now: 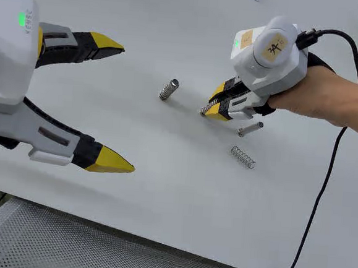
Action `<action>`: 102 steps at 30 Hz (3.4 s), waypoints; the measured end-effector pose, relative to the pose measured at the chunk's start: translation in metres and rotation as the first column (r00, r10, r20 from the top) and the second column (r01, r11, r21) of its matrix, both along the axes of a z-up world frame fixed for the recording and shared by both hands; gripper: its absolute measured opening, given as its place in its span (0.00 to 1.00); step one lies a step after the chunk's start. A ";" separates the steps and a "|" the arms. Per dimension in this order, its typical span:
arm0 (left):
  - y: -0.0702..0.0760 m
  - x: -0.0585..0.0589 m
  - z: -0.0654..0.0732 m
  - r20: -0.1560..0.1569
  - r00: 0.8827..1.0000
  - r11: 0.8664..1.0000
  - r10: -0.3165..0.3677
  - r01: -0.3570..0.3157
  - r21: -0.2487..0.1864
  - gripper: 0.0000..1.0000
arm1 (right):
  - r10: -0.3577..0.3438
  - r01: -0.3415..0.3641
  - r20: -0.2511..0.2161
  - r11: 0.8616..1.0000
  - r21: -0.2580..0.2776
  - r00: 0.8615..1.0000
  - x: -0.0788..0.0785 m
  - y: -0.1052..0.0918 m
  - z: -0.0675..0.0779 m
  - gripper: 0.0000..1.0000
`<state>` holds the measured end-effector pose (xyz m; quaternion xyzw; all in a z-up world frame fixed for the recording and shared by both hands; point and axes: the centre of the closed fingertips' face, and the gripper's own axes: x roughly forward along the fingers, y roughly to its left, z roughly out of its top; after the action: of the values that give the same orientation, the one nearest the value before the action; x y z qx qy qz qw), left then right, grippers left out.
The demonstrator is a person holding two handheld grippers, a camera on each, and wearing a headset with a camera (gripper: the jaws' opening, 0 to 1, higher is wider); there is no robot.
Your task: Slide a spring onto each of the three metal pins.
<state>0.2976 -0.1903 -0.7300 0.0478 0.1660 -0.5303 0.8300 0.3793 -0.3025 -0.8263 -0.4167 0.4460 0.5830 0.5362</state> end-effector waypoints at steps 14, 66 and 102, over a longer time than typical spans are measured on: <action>-0.002 -0.001 0.001 0.004 1.000 1.000 -0.011 0.011 0.011 0.96 | -0.009 0.009 0.000 0.999 0.031 1.000 -0.001 0.001 0.008 0.22; -0.004 0.009 0.018 0.012 0.998 0.990 -0.058 0.056 0.131 0.99 | -0.337 0.270 0.077 0.853 0.446 0.938 -0.029 -0.062 0.106 0.71; -0.042 0.000 0.031 0.011 0.989 0.962 -0.146 0.139 0.235 0.99 | -0.544 0.460 -0.005 0.704 0.541 0.839 -0.071 -0.137 0.078 0.70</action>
<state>0.2980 -0.2324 -0.6985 0.1644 0.2114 -0.5647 0.7806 0.3079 -0.4393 -0.7487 -0.1616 0.3242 0.4784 0.7999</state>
